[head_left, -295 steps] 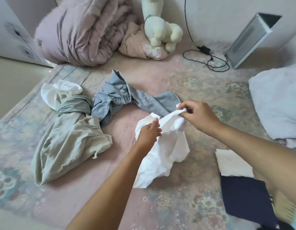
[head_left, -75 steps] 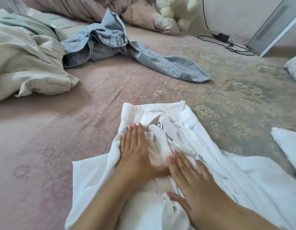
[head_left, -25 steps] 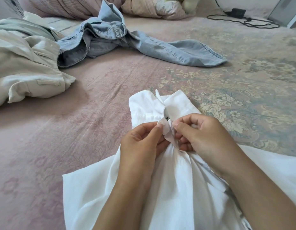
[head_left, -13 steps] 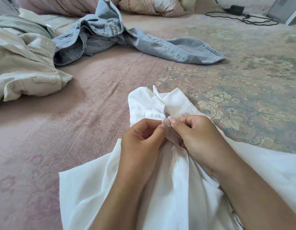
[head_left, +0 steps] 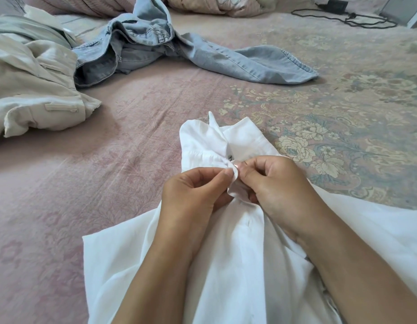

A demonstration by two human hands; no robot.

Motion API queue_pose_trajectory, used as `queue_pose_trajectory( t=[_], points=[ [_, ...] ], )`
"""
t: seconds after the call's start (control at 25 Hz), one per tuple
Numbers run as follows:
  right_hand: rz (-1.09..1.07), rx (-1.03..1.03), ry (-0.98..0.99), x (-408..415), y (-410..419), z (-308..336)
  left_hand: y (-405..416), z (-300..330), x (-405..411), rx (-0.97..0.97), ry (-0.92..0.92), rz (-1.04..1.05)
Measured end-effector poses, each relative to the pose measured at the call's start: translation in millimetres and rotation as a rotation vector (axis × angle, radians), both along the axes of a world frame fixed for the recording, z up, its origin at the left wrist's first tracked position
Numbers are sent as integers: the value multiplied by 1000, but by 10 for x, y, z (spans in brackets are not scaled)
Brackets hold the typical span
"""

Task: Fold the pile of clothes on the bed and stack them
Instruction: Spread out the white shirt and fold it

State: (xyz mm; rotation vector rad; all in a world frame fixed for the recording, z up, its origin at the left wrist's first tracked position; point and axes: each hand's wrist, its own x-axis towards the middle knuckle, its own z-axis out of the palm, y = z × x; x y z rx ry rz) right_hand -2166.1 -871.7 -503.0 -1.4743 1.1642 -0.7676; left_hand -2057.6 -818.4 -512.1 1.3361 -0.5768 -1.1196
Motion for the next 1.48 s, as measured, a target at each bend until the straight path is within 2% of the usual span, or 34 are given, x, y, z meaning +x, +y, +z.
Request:
queue_pose_trajectory(
  t=[0.08,0.28,0.44,0.6,0.88,1.04,1.2,1.28,1.4,1.48],
  points=[
    [-29,13,-44,7,-1,4,13,9,3,-7,-40,0],
    [-70,95,-150,17,23,81,24,-27,-9,-128,-382,62],
    [-85,185,-238,21,-5,74,6,-49,-39,-187,-532,93],
    [-96,176,-246,39,-21,45,6,-77,-55,-209,-580,99],
    [-154,132,-255,73,-11,30,9,-75,-48,-215,-548,98],
    [-196,151,-333,93,21,10,7,-61,-69,-222,-589,133],
    [-200,197,-501,99,7,52,10,-42,-75,-214,-496,145],
    [-160,154,-502,81,15,83,8,-14,-68,-158,-321,125],
    [-71,71,-459,60,19,101,-18,75,-43,-59,40,80],
    [-1,6,-435,45,-4,82,-48,137,-20,-9,187,58]
  ],
)
